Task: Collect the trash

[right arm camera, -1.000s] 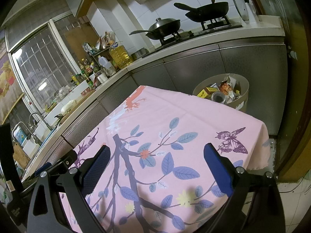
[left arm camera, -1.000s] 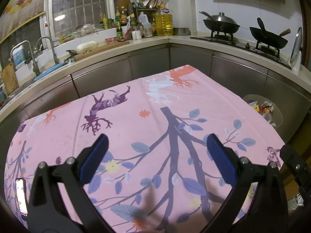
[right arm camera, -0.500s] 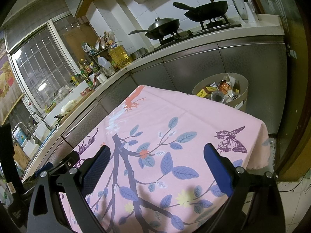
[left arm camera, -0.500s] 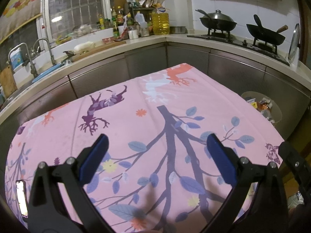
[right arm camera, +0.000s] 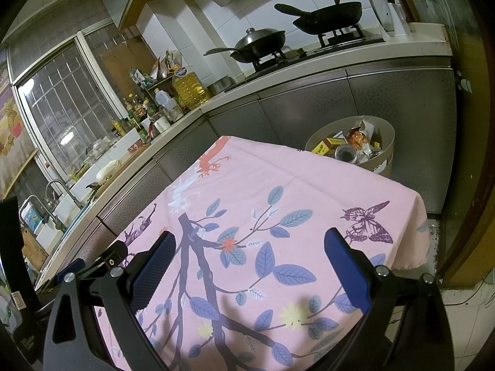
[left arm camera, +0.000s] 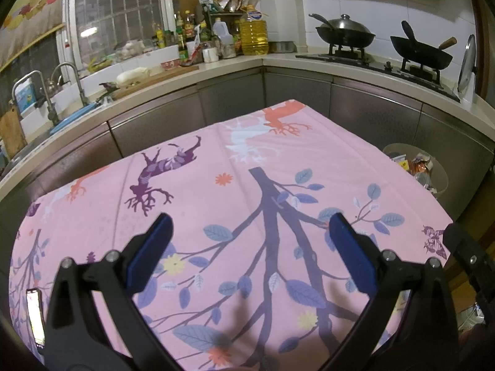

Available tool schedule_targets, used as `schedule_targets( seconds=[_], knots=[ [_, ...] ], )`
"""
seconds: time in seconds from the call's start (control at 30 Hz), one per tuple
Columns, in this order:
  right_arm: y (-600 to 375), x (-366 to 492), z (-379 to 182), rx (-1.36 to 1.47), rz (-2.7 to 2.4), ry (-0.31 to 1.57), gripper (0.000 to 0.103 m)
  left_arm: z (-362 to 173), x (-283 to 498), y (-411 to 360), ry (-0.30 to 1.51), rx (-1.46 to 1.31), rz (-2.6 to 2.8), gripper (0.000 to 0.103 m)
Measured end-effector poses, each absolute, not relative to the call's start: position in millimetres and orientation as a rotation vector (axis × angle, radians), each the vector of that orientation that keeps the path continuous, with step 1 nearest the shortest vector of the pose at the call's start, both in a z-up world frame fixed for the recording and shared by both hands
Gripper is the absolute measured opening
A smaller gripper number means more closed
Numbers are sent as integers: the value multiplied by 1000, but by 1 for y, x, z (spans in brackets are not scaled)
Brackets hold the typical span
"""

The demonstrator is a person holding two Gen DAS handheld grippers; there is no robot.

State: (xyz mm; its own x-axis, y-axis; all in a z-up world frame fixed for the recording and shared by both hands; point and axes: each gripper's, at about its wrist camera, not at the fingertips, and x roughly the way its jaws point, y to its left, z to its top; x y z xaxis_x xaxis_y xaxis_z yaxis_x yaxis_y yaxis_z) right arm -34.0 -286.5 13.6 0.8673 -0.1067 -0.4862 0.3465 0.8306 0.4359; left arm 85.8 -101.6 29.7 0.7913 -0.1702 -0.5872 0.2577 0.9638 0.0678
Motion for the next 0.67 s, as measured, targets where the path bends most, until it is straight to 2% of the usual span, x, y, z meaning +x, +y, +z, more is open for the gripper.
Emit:
schedule_targets(
  seconds=[0.67],
  knots=[
    [-287, -34, 12, 544, -251, 465, 93, 30, 87, -103, 625, 158, -267, 97]
  ],
)
